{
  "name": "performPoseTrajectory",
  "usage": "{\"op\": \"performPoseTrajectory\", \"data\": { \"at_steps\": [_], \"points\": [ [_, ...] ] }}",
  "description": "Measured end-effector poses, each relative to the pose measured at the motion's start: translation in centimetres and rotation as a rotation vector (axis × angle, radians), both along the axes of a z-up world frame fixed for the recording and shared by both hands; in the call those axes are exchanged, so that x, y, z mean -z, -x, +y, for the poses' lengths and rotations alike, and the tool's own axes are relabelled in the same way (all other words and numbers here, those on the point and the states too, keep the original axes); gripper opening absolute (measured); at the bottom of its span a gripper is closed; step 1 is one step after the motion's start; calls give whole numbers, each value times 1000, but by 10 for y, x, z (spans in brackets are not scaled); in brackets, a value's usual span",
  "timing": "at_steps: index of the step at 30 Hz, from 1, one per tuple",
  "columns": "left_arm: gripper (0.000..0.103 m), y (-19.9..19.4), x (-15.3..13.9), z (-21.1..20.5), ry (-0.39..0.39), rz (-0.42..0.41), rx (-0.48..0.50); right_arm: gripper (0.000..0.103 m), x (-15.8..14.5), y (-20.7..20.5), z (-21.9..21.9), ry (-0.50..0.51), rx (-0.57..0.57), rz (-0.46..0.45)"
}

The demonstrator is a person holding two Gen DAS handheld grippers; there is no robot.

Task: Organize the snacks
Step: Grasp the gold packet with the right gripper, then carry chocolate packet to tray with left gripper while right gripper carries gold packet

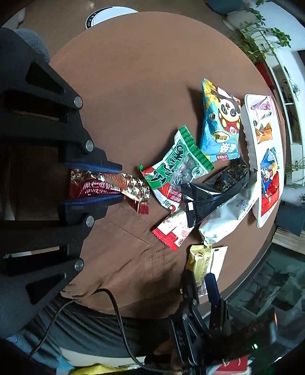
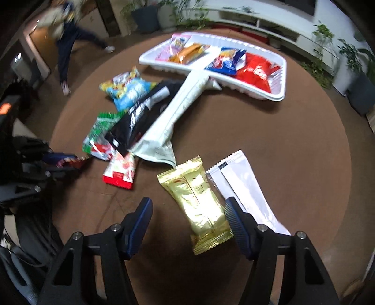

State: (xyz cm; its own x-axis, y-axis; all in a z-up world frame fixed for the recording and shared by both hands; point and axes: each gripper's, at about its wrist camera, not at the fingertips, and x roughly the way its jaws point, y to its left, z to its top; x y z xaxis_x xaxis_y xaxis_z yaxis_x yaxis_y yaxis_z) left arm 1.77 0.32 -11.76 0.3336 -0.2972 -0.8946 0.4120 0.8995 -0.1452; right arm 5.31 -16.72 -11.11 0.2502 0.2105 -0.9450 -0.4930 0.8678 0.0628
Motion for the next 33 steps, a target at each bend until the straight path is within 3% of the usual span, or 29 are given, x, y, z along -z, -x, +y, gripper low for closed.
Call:
{"op": "performPoseTrajectory", "data": {
  "at_steps": [5, 10, 12, 13, 22, 33],
  "points": [
    [15, 1, -1, 5, 25, 5, -11, 67, 10, -7, 7, 45, -51, 37],
    [15, 2, 0, 7, 39, 6, -17, 58, 16, -10, 8, 46, -63, 46],
    [15, 2, 0, 8, 43, 6, -20, 37, 15, -10, 6, 48, -51, 40],
    [15, 2, 0, 9, 45, 6, -22, 34, 15, -10, 5, 38, -44, 44],
    [15, 1, 0, 14, 68, 10, -33, 33, 7, 6, 2, -17, 5, 21],
    [15, -5, -20, 31, 167, 3, -65, 33, -22, 16, -17, -229, 112, 24]
  ]
}}
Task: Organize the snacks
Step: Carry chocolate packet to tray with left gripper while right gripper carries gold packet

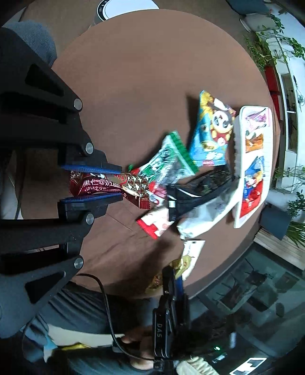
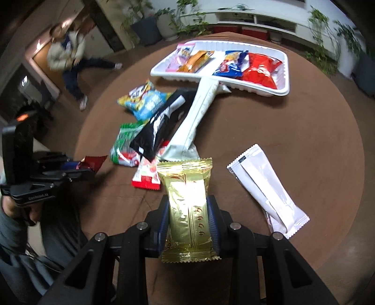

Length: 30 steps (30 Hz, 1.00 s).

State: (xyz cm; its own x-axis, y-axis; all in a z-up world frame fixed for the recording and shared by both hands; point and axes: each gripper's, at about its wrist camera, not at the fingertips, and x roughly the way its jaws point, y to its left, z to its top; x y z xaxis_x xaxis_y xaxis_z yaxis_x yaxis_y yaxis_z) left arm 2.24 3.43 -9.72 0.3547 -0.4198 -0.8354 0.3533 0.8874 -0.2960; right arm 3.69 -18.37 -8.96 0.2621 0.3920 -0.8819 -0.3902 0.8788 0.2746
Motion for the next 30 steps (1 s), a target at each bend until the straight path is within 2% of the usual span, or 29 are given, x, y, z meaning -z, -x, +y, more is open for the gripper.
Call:
{"op": "performPoseTrajectory", "data": {
  "at_steps": [6, 11, 15, 22, 26, 30],
  "points": [
    [15, -11, -22, 14, 69, -10, -17, 33, -4, -15, -20, -72, 100, 4],
    [15, -39, -47, 28, 80, -58, -45, 33, -19, -42, -39, -117, 195, -25],
    [15, -80, -67, 28, 84, -91, -53, 33, -38, -70, -46, -147, 262, -63],
    [15, -175, -98, 19, 64, -147, -99, 33, -74, -133, -23, -187, 310, -146],
    [15, -225, -102, 5, 48, -147, -120, 33, -71, -169, 4, -182, 303, -151],
    [15, -258, -86, -7, 24, -121, -123, 33, -55, -197, 25, -184, 297, -125]
  ]
}}
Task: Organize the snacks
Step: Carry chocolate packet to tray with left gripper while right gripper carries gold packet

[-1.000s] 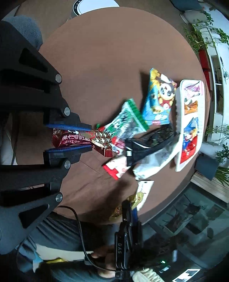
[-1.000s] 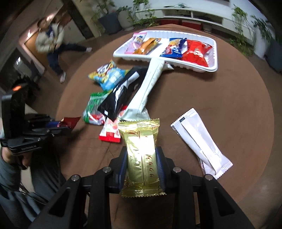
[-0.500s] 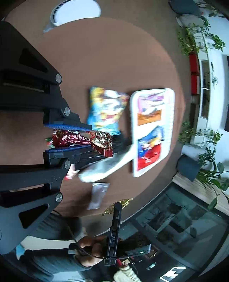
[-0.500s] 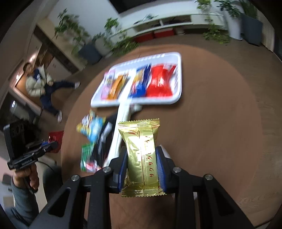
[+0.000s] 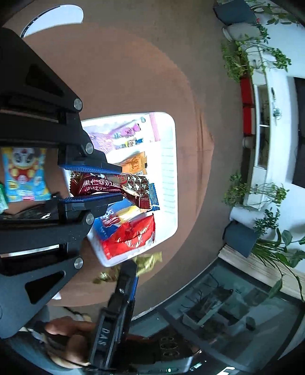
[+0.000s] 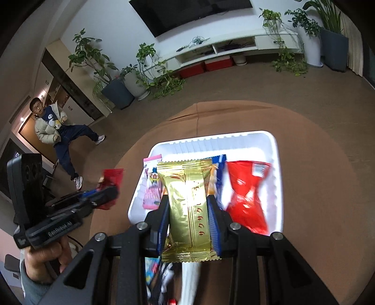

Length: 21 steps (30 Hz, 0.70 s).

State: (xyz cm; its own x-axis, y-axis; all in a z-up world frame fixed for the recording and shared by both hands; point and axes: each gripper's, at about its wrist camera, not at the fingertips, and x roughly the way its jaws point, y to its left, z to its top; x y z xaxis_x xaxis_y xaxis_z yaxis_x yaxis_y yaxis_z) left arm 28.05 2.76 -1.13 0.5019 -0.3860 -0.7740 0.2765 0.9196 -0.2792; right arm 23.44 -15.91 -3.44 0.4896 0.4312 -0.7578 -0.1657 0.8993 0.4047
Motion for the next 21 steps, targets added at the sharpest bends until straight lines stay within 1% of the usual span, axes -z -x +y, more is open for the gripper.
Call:
{"op": "performPoseTrajectory", "data": {
  "at_steps": [6, 10, 14, 18, 21],
  "points": [
    [15, -37, 31, -9, -27, 39, -23, 33, 30, -31, 15, 7, 11, 56],
    [15, -48, 49, -17, -65, 52, -27, 33, 46, -43, 19, 19, 20, 85],
    [15, -55, 70, -19, -82, 73, -42, 33, 60, -52, 24, 40, 21, 105],
    [16, -61, 88, -27, -113, 87, -32, 33, 67, -55, 30, 64, 21, 104],
    [16, -63, 96, -31, -124, 89, -25, 33, 69, -58, 34, 82, 15, 97]
  ]
}}
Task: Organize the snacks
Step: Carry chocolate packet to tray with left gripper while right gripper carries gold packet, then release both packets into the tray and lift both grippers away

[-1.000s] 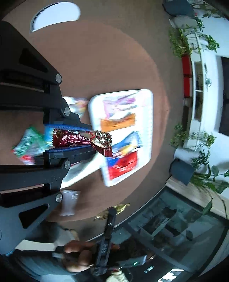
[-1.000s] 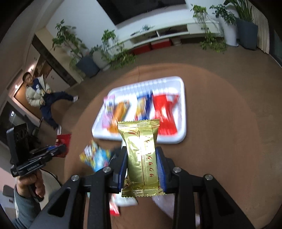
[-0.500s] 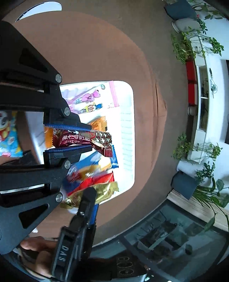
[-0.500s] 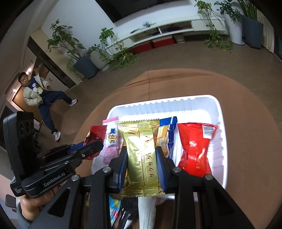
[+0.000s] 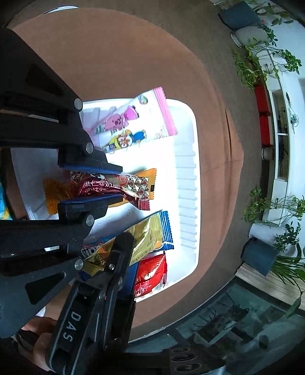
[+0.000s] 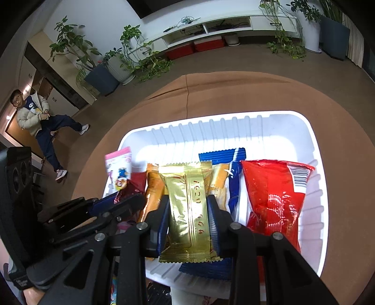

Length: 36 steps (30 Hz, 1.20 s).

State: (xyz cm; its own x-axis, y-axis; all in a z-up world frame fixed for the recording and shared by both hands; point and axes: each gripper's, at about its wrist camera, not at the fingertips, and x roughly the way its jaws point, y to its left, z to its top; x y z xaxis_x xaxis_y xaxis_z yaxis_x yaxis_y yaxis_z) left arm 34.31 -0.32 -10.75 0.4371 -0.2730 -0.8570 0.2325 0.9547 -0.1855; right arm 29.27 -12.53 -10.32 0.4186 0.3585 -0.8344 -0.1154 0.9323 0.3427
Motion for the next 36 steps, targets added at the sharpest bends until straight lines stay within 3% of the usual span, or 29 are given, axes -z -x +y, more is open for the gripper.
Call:
{"op": "performPoseTrajectory", "data": {
  "at_steps": [8, 14, 19, 22, 27, 31, 36],
  "points": [
    [18, -4, 4, -3, 0, 1, -5, 34, -1, 4, 3, 22, 1, -17],
    [28, 2, -3, 6, 14, -1, -22, 43, -8, 9, 1, 44, -1, -34],
    [46, 13, -14, 11, 25, -23, -36, 50, -16, 18, -6, 51, 2, -51],
    [56, 28, -28, 15, 37, -52, -38, 62, -24, 29, -14, 41, 14, -65],
    [78, 67, -58, 20, 44, -135, -36, 80, -38, 56, -27, 31, 25, -93],
    [93, 104, -75, 28, 42, -167, -60, 85, -48, 86, -41, 31, 45, -126],
    [96, 161, -76, 39, 37, -175, -85, 87, -49, 132, -58, 26, 74, -163]
  ]
}}
